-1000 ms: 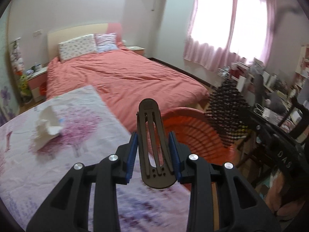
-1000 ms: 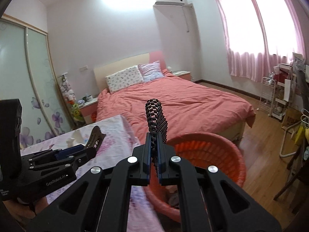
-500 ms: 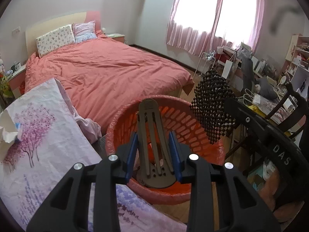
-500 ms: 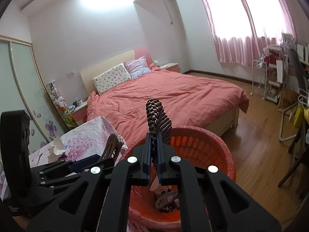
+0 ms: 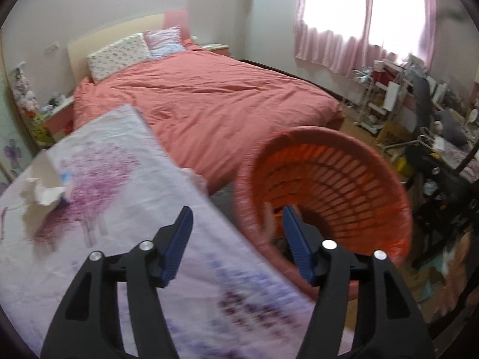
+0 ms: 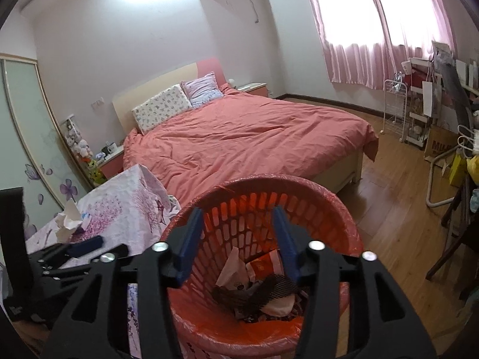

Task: Collect trash
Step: 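Move the left tool back to the bed and grasp the crumpled white tissue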

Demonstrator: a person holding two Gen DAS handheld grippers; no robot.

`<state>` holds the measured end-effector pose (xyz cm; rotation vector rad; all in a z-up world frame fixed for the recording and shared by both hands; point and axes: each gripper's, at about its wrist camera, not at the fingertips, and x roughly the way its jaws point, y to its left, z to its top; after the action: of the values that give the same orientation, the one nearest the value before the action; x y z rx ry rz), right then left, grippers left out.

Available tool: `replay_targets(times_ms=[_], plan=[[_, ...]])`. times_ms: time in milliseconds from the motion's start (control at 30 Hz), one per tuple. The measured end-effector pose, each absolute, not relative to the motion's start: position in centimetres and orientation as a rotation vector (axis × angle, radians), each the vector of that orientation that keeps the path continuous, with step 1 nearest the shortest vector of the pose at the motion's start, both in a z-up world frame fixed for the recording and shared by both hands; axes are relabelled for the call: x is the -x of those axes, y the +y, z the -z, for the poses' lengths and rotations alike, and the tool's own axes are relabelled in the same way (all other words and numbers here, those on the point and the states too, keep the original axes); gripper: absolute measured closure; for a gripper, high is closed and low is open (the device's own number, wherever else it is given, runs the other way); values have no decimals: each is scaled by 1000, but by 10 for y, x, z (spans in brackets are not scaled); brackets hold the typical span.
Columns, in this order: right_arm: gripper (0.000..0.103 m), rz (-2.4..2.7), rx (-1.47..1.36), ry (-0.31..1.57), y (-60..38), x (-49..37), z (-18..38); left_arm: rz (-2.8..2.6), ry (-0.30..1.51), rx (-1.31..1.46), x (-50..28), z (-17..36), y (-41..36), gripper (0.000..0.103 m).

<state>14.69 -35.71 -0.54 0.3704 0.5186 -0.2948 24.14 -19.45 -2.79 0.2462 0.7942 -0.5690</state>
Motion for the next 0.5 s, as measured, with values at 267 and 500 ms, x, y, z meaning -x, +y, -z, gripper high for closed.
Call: replay_targets(times_ms=[267,500], plan=[[34,329,-278,549,-337,-156,7,382,750,-254,-262,20,-124,27],[32,281,-244,583,-310,-167,12,110,685,-183,-306,7,-49,12]])
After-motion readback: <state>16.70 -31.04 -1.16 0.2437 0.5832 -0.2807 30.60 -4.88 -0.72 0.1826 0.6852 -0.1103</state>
